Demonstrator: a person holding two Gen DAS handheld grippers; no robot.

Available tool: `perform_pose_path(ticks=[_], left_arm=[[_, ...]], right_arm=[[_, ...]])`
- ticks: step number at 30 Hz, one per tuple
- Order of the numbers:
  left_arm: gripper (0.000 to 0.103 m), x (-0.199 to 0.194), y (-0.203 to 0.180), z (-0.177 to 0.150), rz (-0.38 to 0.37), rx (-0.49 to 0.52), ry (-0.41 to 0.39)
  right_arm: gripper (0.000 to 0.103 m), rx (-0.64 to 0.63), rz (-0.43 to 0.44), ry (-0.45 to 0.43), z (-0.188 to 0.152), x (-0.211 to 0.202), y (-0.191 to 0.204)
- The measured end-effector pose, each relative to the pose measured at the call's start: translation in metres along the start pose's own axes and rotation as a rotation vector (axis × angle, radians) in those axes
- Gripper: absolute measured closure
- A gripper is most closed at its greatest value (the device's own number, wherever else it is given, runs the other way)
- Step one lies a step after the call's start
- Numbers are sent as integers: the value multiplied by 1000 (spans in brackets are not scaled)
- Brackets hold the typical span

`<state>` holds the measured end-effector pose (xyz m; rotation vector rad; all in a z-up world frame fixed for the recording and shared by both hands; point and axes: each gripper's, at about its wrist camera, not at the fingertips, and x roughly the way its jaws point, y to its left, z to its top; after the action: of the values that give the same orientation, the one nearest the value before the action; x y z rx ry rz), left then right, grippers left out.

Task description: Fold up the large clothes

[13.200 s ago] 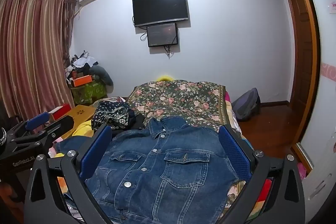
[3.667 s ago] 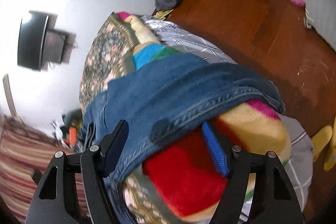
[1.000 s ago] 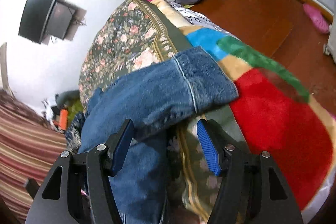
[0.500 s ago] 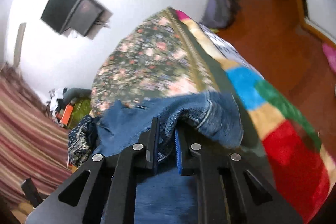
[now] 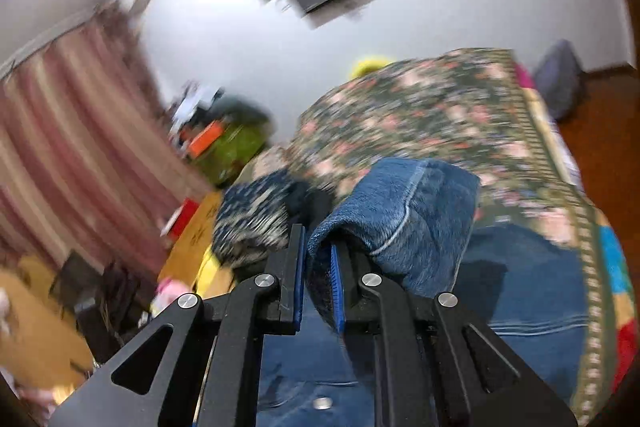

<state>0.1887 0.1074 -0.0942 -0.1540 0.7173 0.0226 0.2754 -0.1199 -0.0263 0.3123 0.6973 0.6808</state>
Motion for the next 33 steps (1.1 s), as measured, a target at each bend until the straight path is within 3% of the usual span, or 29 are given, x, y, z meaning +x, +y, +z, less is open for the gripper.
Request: perform_pose_path(ticks=[4, 9, 15, 19, 22, 25, 29, 33], left_arm=[[34, -9, 18, -4, 14, -36, -4], [34, -11, 35, -17, 34, -60, 34], [34, 0, 40, -34, 34, -78, 102], [34, 14, 33, -44, 0, -86, 168], [34, 24, 27, -50, -46, -102, 218], [34, 34, 25, -56, -85, -144, 269], [34, 50, 28, -66, -139, -246, 344], [34, 67, 34, -74, -240, -372, 393]], right_arm=[[93, -84, 22, 167, -31, 52, 25], [93, -108, 51, 456, -96, 118, 32], [88, -144, 17, 592, -128, 124, 30], [85, -159, -15, 583, -123, 108, 30], [81, -187, -27, 522, -111, 84, 26], [69, -209, -75, 440, -101, 62, 16], [60, -270, -226, 308, -87, 26, -3], [59, -254, -356, 241, -83, -2, -32]])
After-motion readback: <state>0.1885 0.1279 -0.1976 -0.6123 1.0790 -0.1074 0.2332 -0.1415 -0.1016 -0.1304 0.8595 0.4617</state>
